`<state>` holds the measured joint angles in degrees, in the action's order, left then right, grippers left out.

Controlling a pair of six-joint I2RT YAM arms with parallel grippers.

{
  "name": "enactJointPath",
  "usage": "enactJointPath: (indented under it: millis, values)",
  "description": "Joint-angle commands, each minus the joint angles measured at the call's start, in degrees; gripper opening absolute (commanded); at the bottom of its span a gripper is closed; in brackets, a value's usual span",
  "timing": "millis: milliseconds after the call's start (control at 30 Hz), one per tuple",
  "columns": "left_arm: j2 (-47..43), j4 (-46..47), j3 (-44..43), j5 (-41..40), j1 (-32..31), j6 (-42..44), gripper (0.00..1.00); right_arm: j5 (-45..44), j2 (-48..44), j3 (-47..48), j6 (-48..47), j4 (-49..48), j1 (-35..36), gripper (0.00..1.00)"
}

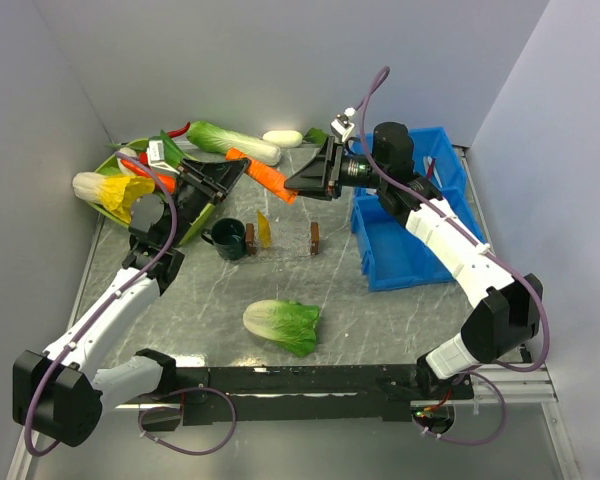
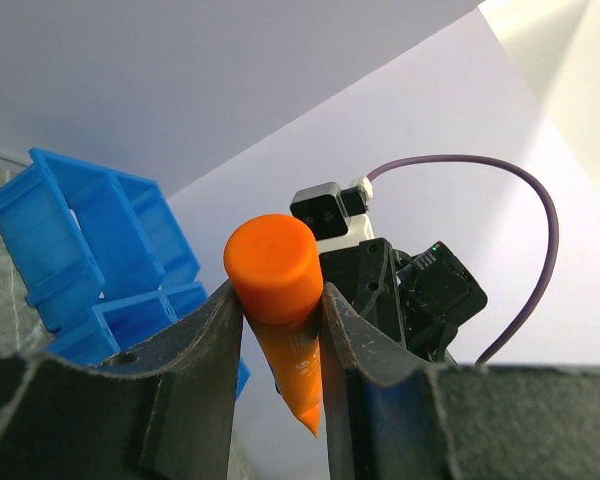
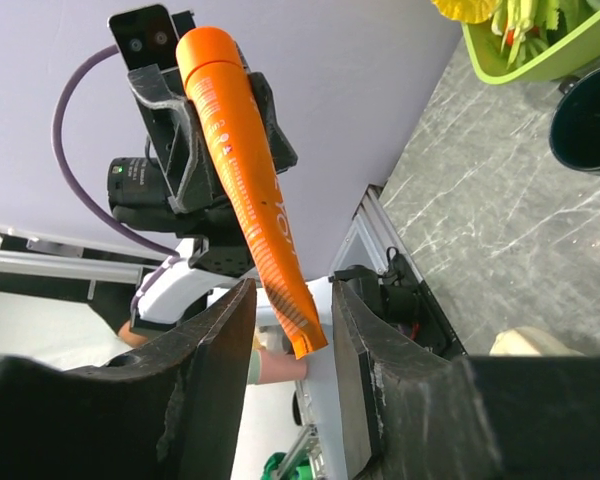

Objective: Prepare toiletry sets of a toothbrush and toothpaste on the tray

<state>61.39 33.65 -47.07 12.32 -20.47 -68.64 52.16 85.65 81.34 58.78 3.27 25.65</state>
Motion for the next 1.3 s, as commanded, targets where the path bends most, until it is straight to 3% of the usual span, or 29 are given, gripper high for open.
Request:
enactJointPath:
  millis: [0, 167, 433, 600, 733, 800, 833, 933, 1000, 1033, 1067, 1267]
  values:
    - [-1.4, 4.0, -0.6, -1.3, -0.2, -0.1, 0.01, 1.1, 0.9, 0.8, 1.2, -3.0, 0.5, 0.46]
    - [-1.8, 3.7, -0.4, -2.4, -0.2, 0.1, 0.01, 1.5, 0.8, 0.1, 2.7, -6.2, 0.6, 0.45]
    - [-1.2, 4.1, -0.5, -2.0, -0.2, 0.1, 0.01, 2.5, 1.1, -0.2, 4.3, -8.3, 0.8, 0.29]
    - [-0.6, 1.3, -1.2, 0.5, -0.2, 1.1, 0.04, 1.9, 0.4, 0.0, 3.6, -7.9, 0.7, 0.00]
    - [-0.3, -2.9, -2.7, 1.8, -0.1, 3.8, 0.28, 0.7, -0.7, 1.1, 1.2, -4.9, 0.2, 0.00]
    - [-1.0, -6.9, -3.6, 1.3, 0.1, 6.2, 0.55, -0.3, -1.5, 1.4, -0.9, -3.5, -0.6, 0.00]
    - [-1.4, -8.5, -4.0, 0.9, 0.3, 8.2, 0.74, -0.7, -2.3, 1.9, -1.6, 0.6, -1.0, 0.00]
    - [-3.5, -16.7, -5.7, -1.3, 1.7, 14.2, 0.90, -2.3, -3.9, 4.1, -6.4, 10.8, -3.2, 0.00]
    - [-5.1, -22.7, -7.3, -2.6, 2.4, 18.6, 0.93, -4.8, -4.4, 6.0, -12.8, 18.0, -4.1, 0.00]
    - [-5.3, -24.6, -8.1, -2.5, 2.4, 24.7, 0.99, -5.7, -4.5, 8.4, -15.1, 21.6, -5.1, 0.00]
    - [-5.4, -26.5, -9.2, -2.0, 2.3, 28.2, 0.99, -6.4, -4.3, 9.6, -19.2, 28.5, -5.3, 0.00]
    - [-0.7, -45.8, -21.1, 4.3, -0.7, 54.3, 0.97, -8.9, -2.4, 18.7, -28.9, 48.7, -7.4, 0.00]
